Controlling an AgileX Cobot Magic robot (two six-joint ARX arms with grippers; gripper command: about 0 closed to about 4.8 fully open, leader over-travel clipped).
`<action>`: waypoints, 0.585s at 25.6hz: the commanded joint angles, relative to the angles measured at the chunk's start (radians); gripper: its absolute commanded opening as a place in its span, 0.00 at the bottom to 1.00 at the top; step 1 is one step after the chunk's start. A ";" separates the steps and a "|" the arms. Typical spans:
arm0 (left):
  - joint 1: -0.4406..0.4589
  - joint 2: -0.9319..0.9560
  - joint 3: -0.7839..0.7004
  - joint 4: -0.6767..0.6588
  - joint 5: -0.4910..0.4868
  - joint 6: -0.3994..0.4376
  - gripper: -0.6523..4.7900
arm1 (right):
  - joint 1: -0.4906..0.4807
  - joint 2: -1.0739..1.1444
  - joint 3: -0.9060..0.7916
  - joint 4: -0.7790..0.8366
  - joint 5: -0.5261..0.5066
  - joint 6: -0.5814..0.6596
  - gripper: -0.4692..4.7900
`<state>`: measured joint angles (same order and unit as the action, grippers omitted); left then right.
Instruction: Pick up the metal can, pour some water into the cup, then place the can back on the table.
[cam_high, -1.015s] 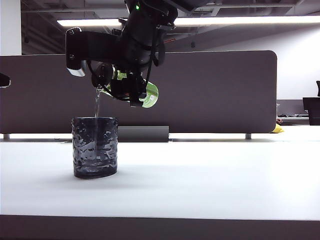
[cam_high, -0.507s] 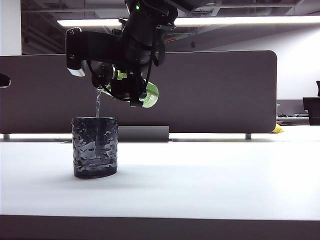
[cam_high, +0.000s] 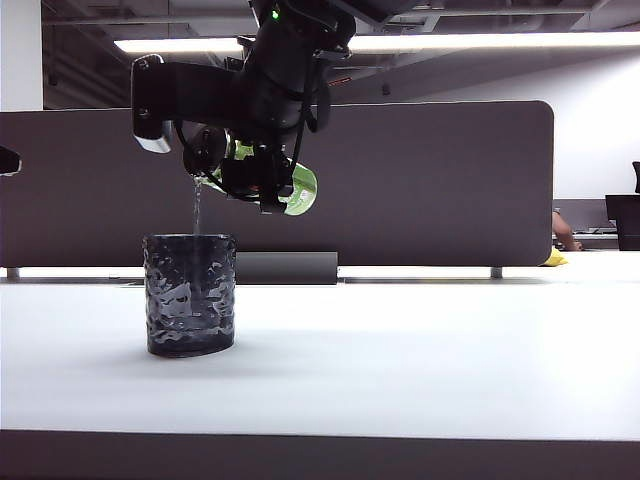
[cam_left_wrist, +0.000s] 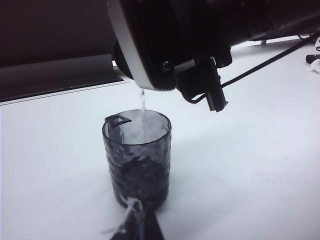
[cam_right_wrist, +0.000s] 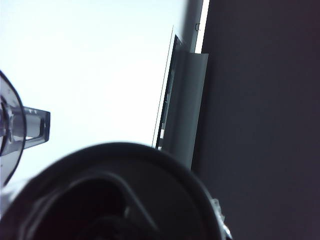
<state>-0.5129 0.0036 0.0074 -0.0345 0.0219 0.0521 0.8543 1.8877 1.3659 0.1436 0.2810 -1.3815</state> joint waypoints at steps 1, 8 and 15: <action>0.000 0.000 0.002 0.013 0.001 0.000 0.11 | 0.002 -0.010 0.010 0.041 0.010 0.015 0.64; 0.000 0.000 0.002 0.013 0.001 0.000 0.11 | 0.002 -0.010 0.010 0.040 0.014 0.116 0.64; 0.000 0.000 0.001 0.013 0.001 0.000 0.11 | 0.002 -0.010 0.010 0.036 0.017 0.242 0.64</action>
<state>-0.5129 0.0036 0.0074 -0.0345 0.0219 0.0521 0.8543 1.8877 1.3655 0.1436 0.2897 -1.1889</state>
